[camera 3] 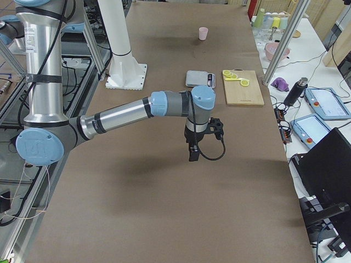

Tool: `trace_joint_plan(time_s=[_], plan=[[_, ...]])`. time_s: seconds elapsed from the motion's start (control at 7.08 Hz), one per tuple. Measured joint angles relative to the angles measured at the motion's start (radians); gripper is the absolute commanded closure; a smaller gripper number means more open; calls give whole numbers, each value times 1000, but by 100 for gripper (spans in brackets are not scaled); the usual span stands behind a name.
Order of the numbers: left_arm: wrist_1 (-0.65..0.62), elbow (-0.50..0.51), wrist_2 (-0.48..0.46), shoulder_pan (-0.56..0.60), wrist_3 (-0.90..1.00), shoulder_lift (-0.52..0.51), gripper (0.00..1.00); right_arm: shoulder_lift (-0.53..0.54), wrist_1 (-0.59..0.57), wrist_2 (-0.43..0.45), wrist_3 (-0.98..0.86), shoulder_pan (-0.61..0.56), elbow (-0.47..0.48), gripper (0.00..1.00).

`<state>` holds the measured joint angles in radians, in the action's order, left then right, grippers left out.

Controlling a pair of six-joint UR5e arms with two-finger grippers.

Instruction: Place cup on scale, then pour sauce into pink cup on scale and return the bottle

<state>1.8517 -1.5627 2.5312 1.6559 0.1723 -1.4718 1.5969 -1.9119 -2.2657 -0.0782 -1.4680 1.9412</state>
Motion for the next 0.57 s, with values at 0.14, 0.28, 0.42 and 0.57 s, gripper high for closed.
trace_joint_plan(time_s=[0.14, 0.28, 0.42, 0.57], plan=[[4, 0, 1, -1, 0, 1, 2, 0, 0, 0, 0, 0, 0, 0], [7, -6, 2, -1, 1, 2, 2, 1, 0, -1, 0, 0, 1, 0], [15, -21, 5, -1, 1, 5, 2, 2, 0, -1, 0, 0, 2, 0], [32, -39, 11, 0, 1, 14, 2, 6, 0, -4, 0, 0, 5, 0]])
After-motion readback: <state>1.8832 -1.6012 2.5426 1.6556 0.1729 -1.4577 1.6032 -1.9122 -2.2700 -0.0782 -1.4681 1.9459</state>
